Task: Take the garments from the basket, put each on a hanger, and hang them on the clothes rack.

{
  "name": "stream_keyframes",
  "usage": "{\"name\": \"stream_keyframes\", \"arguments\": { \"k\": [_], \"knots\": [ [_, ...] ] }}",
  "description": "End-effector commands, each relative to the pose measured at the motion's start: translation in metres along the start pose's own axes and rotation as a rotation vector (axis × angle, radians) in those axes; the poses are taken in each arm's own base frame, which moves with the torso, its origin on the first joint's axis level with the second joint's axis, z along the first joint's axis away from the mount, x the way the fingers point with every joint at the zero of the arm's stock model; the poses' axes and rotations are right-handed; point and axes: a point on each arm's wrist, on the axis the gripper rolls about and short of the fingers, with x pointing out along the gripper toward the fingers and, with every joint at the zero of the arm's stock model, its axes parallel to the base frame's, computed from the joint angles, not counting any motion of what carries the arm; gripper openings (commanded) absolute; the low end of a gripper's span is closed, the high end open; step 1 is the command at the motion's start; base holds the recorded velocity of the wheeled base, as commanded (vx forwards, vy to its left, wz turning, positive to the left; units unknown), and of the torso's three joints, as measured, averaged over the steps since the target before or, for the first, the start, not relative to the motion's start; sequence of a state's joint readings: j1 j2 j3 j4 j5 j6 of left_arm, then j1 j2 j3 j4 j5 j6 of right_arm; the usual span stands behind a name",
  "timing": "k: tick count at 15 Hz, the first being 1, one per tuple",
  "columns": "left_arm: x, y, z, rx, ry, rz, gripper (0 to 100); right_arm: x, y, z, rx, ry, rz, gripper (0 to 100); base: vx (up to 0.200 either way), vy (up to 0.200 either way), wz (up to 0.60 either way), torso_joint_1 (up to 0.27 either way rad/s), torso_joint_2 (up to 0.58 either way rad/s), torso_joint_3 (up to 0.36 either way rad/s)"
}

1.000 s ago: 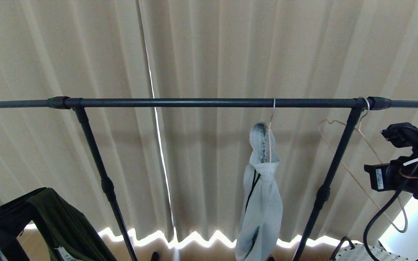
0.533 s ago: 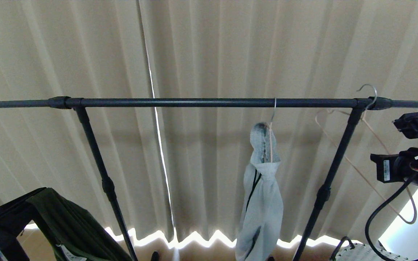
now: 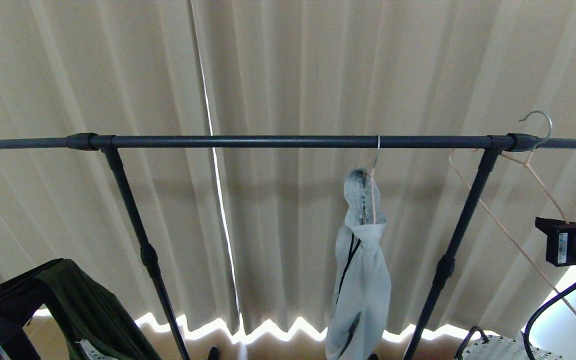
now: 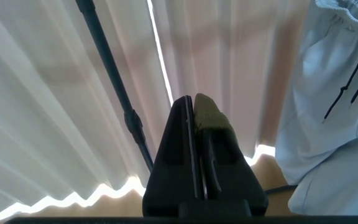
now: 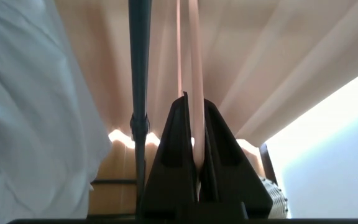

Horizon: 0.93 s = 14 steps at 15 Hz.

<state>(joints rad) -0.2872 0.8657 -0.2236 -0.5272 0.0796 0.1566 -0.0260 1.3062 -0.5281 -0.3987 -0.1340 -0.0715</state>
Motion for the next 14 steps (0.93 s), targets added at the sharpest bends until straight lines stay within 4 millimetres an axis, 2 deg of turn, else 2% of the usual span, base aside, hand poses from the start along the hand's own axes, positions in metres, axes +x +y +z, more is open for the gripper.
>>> {"name": "stream_keyframes", "arguments": {
  "k": [1, 3, 14],
  "knots": [
    [0.000, 0.000, -0.001, 0.009, 0.004, 0.005, 0, -0.013, -0.002, 0.000, 0.004, -0.031, 0.000, 0, 0.000, 0.000, 0.00, 0.000, 0.00, 0.000],
    [0.000, 0.000, -0.002, 0.012, 0.007, 0.006, 0, -0.016, -0.002, -0.005, 0.003, -0.023, 0.000, 0, 0.000, 0.000, 0.00, 0.000, 0.00, 0.000],
    [0.000, 0.000, -0.005, 0.019, 0.019, 0.004, 0, -0.015, -0.001, -0.011, 0.000, -0.002, 0.006, 0, -0.200, 0.000, 0.00, 0.001, 0.00, 0.002]
  ]
}}
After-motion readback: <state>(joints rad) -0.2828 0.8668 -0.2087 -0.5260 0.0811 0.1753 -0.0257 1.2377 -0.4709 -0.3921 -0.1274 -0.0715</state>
